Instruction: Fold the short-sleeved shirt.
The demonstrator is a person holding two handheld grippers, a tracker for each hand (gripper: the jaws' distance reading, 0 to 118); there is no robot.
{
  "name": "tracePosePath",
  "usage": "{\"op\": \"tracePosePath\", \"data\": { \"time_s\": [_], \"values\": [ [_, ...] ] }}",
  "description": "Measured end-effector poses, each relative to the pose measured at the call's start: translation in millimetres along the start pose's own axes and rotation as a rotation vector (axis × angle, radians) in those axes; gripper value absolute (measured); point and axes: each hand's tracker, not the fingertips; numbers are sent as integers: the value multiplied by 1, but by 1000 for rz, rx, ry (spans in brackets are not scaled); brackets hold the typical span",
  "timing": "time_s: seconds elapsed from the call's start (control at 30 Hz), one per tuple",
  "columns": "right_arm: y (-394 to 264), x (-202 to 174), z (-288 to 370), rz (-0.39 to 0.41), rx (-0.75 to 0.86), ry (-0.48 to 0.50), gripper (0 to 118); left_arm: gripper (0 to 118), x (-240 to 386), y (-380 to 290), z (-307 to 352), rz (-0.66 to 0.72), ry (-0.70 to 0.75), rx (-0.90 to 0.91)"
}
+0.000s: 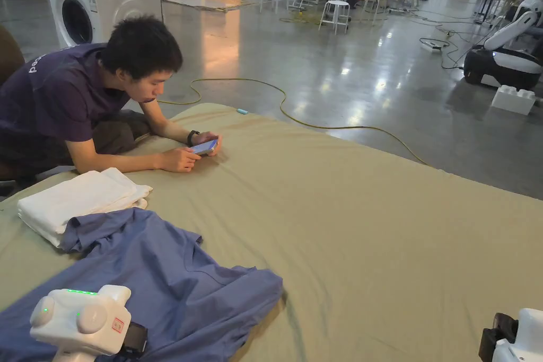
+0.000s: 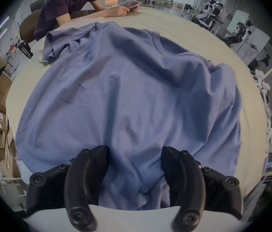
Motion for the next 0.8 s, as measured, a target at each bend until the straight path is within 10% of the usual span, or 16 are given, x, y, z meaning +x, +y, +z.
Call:
{"op": "tracePosePath", "data": {
  "time_s": [0.3,0.8],
  "values": [
    [-4,-2,-3,4,-24,4,1,6,-11,5,-34,-27,84,111],
    [2,12,6,-32,21,5,1,4,30,36,136,58,-115,573]
  ]
}}
